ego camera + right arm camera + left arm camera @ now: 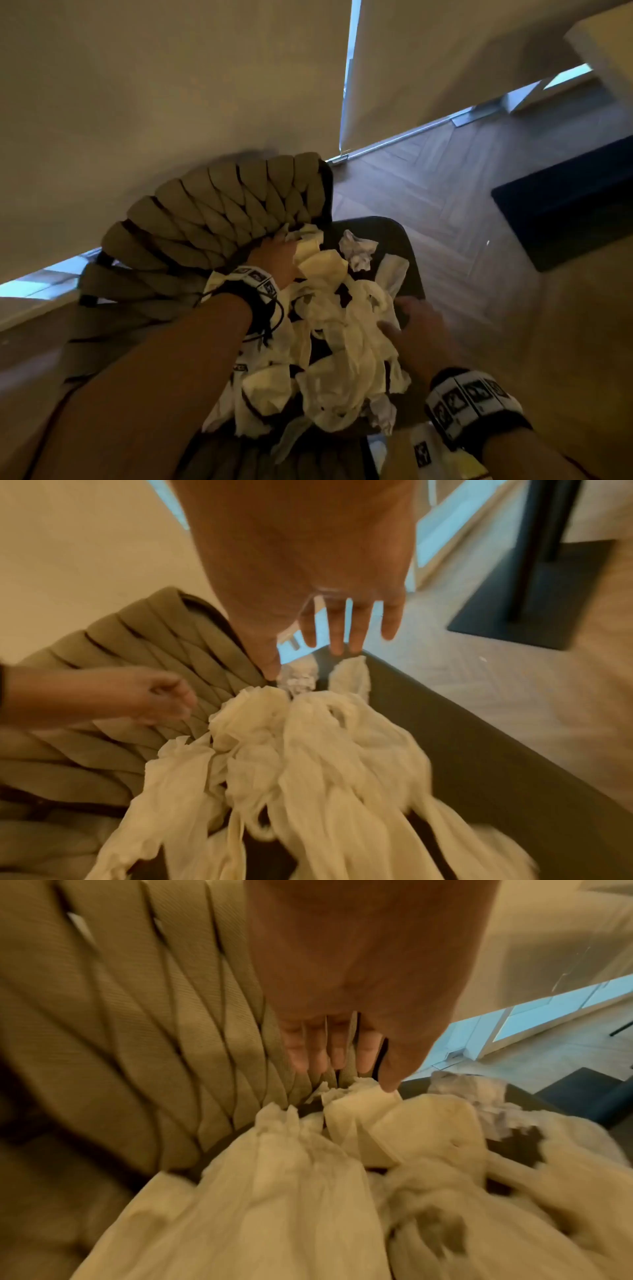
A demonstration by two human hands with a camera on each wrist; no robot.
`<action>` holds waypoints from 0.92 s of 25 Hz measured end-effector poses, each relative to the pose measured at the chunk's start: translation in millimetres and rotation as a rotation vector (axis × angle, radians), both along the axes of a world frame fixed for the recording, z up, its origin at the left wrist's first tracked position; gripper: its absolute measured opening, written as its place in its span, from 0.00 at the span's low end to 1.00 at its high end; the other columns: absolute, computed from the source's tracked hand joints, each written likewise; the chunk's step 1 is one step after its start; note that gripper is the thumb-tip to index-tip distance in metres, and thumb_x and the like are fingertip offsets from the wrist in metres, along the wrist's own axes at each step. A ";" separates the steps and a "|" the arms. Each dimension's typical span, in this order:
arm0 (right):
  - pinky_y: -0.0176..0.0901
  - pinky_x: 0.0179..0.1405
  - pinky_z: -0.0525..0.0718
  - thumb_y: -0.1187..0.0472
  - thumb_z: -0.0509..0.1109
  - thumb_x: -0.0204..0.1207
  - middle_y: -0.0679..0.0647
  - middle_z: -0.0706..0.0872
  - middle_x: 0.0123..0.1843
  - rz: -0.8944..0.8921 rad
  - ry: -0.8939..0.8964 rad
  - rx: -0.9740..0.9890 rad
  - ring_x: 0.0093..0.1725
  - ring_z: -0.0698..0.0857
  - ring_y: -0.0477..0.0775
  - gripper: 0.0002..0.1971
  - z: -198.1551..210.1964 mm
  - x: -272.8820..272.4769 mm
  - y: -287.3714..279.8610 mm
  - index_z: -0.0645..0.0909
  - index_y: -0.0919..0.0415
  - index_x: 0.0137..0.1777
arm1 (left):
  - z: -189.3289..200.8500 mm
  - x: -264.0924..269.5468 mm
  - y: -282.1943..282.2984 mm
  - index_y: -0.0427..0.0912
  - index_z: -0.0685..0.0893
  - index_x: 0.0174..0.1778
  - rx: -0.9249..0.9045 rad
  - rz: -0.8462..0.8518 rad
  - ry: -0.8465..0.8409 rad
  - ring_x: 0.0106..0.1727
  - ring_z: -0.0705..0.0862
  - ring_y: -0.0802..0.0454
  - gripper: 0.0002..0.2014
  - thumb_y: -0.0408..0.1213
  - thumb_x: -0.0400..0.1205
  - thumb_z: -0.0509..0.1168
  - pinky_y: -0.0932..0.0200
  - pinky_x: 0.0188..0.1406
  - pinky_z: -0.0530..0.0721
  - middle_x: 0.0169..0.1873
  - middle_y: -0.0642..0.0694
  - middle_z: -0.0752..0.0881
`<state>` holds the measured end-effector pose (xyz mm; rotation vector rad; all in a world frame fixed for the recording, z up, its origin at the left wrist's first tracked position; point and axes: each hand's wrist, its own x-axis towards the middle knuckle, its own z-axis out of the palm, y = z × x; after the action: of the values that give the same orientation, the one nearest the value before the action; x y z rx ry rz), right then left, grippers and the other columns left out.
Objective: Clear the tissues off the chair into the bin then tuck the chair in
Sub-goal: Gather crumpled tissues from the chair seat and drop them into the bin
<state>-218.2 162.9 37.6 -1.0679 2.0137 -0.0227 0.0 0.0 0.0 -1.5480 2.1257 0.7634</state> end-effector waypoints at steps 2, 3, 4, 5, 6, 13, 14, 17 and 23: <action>0.59 0.69 0.74 0.40 0.71 0.68 0.53 0.74 0.70 0.102 0.212 -0.111 0.70 0.73 0.58 0.32 -15.9 7.1 -48.3 0.70 0.49 0.71 | -20.7 -9.6 -30.1 0.44 0.67 0.75 -0.003 -0.046 0.009 0.70 0.72 0.35 0.30 0.44 0.77 0.67 0.44 0.65 0.77 0.75 0.37 0.66; 0.60 0.71 0.71 0.39 0.71 0.67 0.54 0.72 0.72 0.129 0.243 -0.166 0.72 0.70 0.60 0.35 -25.3 11.0 -72.4 0.68 0.49 0.73 | -36.8 -13.3 -43.9 0.47 0.67 0.76 0.000 -0.065 0.026 0.70 0.72 0.35 0.32 0.43 0.76 0.68 0.44 0.66 0.76 0.75 0.38 0.66; 0.62 0.73 0.69 0.38 0.71 0.66 0.55 0.70 0.74 0.178 0.257 -0.194 0.74 0.68 0.61 0.37 -33.4 15.0 -94.9 0.66 0.49 0.74 | -49.8 -16.7 -53.7 0.50 0.66 0.77 0.013 -0.092 0.036 0.72 0.70 0.35 0.34 0.44 0.74 0.69 0.43 0.69 0.74 0.76 0.38 0.65; 0.64 0.75 0.67 0.37 0.72 0.65 0.57 0.67 0.77 0.228 0.261 -0.172 0.77 0.65 0.62 0.41 -48.2 18.1 -111.8 0.62 0.49 0.76 | -66.0 -19.2 -60.1 0.52 0.64 0.77 0.022 -0.115 0.026 0.75 0.67 0.35 0.36 0.46 0.73 0.70 0.42 0.73 0.70 0.76 0.38 0.64; 0.66 0.76 0.66 0.37 0.72 0.64 0.57 0.63 0.79 0.271 0.249 -0.120 0.79 0.62 0.64 0.44 -63.0 20.6 -125.0 0.58 0.49 0.78 | -80.4 -19.1 -62.9 0.51 0.62 0.78 0.038 -0.129 0.006 0.77 0.64 0.35 0.38 0.50 0.73 0.70 0.41 0.75 0.66 0.77 0.38 0.62; 0.61 0.68 0.76 0.40 0.78 0.60 0.58 0.65 0.75 0.310 0.099 0.064 0.73 0.68 0.65 0.49 -111.0 38.5 -149.3 0.57 0.49 0.78 | -103.1 -20.8 -52.4 0.46 0.69 0.70 0.045 0.060 0.054 0.68 0.75 0.36 0.35 0.54 0.70 0.73 0.39 0.65 0.77 0.71 0.39 0.69; 0.59 0.66 0.77 0.42 0.78 0.61 0.58 0.66 0.73 0.318 0.087 0.058 0.71 0.69 0.65 0.46 -112.0 41.3 -146.6 0.60 0.50 0.77 | -103.6 -20.0 -50.6 0.45 0.69 0.70 0.063 0.069 0.043 0.67 0.76 0.36 0.36 0.53 0.70 0.74 0.39 0.65 0.77 0.70 0.39 0.71; 0.57 0.63 0.78 0.46 0.78 0.64 0.59 0.73 0.67 0.370 0.045 0.082 0.67 0.73 0.65 0.37 -116.1 46.9 -144.6 0.69 0.55 0.70 | -105.1 -17.7 -46.6 0.41 0.74 0.61 0.168 0.120 0.102 0.61 0.80 0.37 0.26 0.49 0.73 0.72 0.44 0.59 0.80 0.60 0.38 0.81; 0.47 0.54 0.82 0.53 0.74 0.70 0.55 0.84 0.53 0.369 -0.114 -0.054 0.54 0.83 0.56 0.15 -106.5 43.7 -139.9 0.80 0.56 0.55 | -75.3 -16.5 -39.8 0.41 0.78 0.35 0.170 0.174 0.299 0.43 0.84 0.40 0.07 0.37 0.78 0.67 0.57 0.36 0.73 0.33 0.46 0.80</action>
<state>-174.6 23.0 -68.9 -1.4260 1.6984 0.0546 -16.5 -39.8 -75.3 -1.6245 2.0765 1.2720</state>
